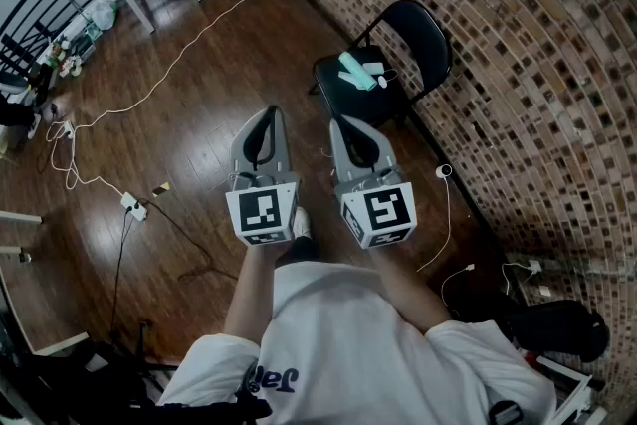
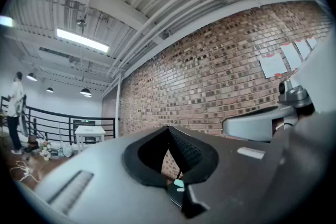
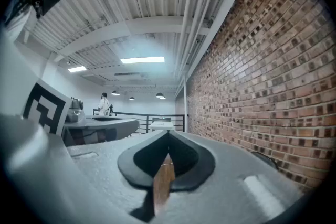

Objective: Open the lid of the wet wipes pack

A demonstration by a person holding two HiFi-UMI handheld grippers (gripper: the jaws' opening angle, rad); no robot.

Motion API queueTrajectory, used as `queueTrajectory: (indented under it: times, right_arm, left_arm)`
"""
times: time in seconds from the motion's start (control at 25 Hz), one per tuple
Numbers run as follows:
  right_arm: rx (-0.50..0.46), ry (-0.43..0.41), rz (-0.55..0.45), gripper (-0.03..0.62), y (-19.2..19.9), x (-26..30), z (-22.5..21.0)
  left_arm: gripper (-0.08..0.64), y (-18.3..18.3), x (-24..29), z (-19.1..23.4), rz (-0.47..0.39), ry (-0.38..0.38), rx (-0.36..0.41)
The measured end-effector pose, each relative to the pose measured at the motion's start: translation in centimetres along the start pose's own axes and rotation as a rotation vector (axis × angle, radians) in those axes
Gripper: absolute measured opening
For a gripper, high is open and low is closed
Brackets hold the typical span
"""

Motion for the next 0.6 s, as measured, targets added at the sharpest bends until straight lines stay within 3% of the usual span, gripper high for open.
queueTrajectory:
  times: [0.2, 0.6]
  right_arm:
    - [-0.002, -0.049, 0.001, -0.009, -0.2, 6.5, 1.5]
    - [0.015, -0.119, 0.041, -0.009, 1.4, 14.8, 1.9]
  left_arm:
    - [0.017, 0.9, 4.0, 4.3, 0.007, 0.025, -0.023]
    - [0.017, 4.1, 8.3, 10.3, 0.066, -0.028, -0.059]
Point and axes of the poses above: the fingertips, and each gripper's own axes: x forward along the fingers, z to its left, y out of its underside, the point moved 3 cm from there along -x, backward along the fingers, and after that the axes turned 1 degree about -z, right-handed, at the moved point
